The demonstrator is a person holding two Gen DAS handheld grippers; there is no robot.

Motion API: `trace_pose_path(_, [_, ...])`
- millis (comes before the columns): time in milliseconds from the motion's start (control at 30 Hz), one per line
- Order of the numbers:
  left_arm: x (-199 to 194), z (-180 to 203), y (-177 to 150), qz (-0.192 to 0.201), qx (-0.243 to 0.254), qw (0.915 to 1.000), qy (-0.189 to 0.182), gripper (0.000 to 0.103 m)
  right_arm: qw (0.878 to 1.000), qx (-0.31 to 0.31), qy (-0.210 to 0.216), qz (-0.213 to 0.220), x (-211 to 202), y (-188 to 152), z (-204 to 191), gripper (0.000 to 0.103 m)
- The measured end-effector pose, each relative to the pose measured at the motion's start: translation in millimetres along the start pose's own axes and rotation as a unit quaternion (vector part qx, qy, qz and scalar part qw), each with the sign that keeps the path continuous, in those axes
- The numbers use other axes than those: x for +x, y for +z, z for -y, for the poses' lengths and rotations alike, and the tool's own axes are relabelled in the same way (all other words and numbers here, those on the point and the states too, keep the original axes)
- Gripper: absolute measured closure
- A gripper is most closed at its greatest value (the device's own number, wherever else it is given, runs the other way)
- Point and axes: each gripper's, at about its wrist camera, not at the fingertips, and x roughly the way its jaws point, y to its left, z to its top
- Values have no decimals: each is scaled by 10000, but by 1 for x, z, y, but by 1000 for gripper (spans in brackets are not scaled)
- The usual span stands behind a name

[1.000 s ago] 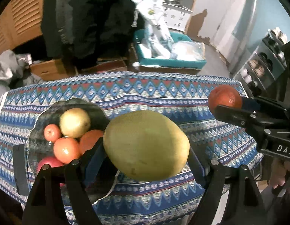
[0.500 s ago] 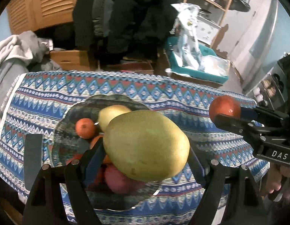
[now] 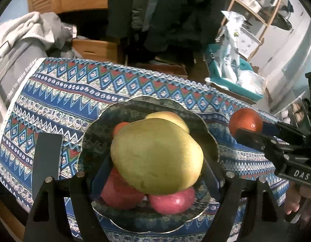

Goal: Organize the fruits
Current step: 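Lower the pear into the bowl and open the left tool while the right tool releases the orange there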

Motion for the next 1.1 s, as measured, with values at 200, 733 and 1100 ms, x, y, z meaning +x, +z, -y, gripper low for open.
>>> trace_pose_path(200, [10,-17,-1,-134,-147,9998,15,20,9998,-34,108,-151,20,4,-10,53])
trace_pose_path(733, [38,-44,-3,-486,-353,9982,19,20,9986,-152,249,-437,59,14,-33,53])
trace_pose_path(1100, [43,-42,1,-560,-220,9982,75,20,9975,-92,303,-636,76,13,-35,53])
